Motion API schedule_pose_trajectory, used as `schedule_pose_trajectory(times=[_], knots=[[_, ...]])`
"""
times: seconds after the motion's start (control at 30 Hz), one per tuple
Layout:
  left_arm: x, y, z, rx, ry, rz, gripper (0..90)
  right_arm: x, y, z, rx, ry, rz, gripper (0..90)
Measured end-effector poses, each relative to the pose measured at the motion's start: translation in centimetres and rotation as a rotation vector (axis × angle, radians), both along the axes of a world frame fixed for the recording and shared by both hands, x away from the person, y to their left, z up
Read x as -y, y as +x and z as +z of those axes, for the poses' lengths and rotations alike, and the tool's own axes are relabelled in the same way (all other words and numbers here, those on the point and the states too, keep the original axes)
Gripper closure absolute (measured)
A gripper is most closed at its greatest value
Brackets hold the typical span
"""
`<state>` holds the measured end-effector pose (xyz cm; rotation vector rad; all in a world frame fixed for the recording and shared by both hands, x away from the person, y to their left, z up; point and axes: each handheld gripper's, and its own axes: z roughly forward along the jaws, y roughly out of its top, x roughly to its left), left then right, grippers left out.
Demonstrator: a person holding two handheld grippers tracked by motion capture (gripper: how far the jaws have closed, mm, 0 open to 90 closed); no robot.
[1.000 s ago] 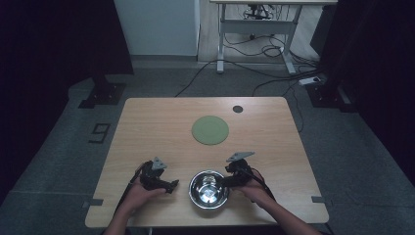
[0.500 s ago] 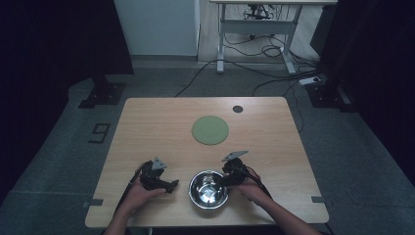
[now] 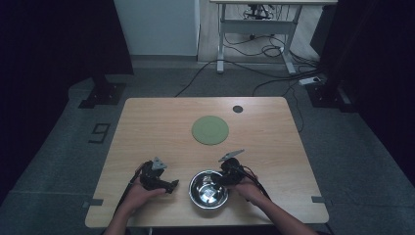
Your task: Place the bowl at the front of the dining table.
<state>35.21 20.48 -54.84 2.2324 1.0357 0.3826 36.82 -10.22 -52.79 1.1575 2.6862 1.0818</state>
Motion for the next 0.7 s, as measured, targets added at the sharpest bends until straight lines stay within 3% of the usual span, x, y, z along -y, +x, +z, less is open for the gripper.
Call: schedule_pose_trajectory(times=[0.23, 0.37, 0.4, 0.57, 0.7], knots=[[0.0, 0.0, 0.0, 0.000, 0.000, 0.000, 0.0, 0.3, 0.3, -0.1, -0.052, 0.032, -0.004, 76.6], [0.0, 0.0, 0.0, 0.000, 0.000, 0.000, 0.0, 0.6, 0.7, -0.2, -0.097, 0.080, -0.024, 80.4], [0.0, 0.0, 0.0, 0.000, 0.001, -0.001, 0.0, 0.8, 0.8, -0.2, -0.124, 0.112, -0.032, 81.4], [0.0, 0.0, 0.0, 0.000, 0.003, -0.002, 0.0, 1.1, 0.9, 0.0, -0.157, 0.163, -0.040, 83.4], [0.0, 0.0, 0.0, -0.001, 0.003, -0.002, 0.0, 1.6, 1.0, 0.3, -0.142, 0.164, -0.054, 83.5]])
